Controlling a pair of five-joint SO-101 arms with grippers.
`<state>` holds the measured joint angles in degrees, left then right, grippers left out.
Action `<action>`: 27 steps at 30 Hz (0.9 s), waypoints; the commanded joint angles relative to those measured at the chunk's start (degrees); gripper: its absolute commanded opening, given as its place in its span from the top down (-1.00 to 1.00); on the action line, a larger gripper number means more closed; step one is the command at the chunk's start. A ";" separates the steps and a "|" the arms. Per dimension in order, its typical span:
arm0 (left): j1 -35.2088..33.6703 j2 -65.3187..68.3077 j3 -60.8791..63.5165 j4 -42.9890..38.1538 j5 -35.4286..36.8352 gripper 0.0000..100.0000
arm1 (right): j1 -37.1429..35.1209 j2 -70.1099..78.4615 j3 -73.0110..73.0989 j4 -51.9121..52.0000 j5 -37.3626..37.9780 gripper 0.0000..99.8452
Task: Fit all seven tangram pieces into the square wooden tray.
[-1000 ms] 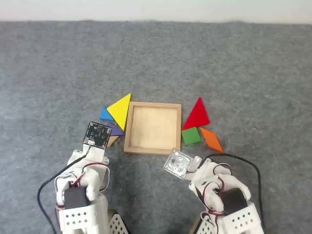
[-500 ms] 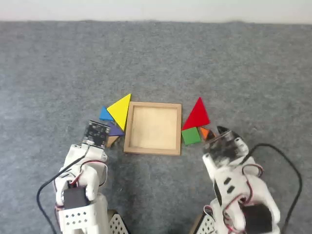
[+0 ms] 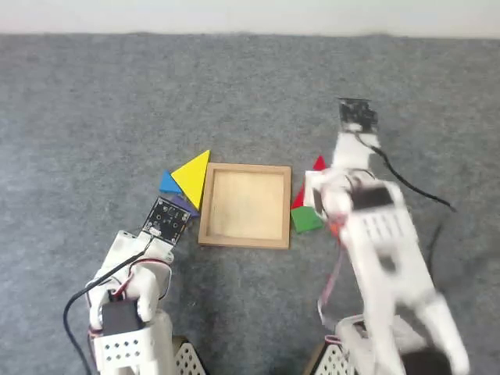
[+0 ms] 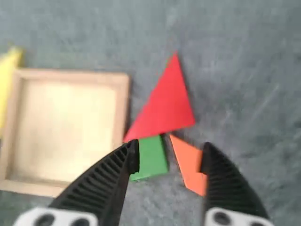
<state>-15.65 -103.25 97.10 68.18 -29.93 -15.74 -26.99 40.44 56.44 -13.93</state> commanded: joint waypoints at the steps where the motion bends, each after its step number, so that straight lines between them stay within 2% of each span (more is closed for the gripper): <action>1: -0.09 -1.05 -0.84 2.99 -0.88 0.97 | -0.31 14.29 -8.88 -0.75 -1.23 0.48; 5: -0.09 -1.05 -0.84 5.45 -0.88 0.97 | 0.04 19.74 -13.10 -2.33 -5.36 0.46; 10: -0.18 -1.05 -0.84 6.42 -0.88 0.97 | 0.13 24.31 -15.91 -1.80 -8.09 0.18; 12: -0.70 -1.05 -0.84 6.24 -0.97 0.97 | 0.13 25.27 -16.00 -2.07 -8.44 0.13; 17: -5.45 -1.05 -0.84 4.57 -0.97 0.97 | -0.40 26.24 -16.62 -4.26 -12.22 0.18; 27: -5.63 -1.05 -1.01 4.57 -0.97 0.97 | -2.33 31.78 -15.74 -12.18 -20.04 0.21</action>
<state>-20.92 -103.25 97.10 74.24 -30.46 -17.41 4.84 27.08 47.74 -31.96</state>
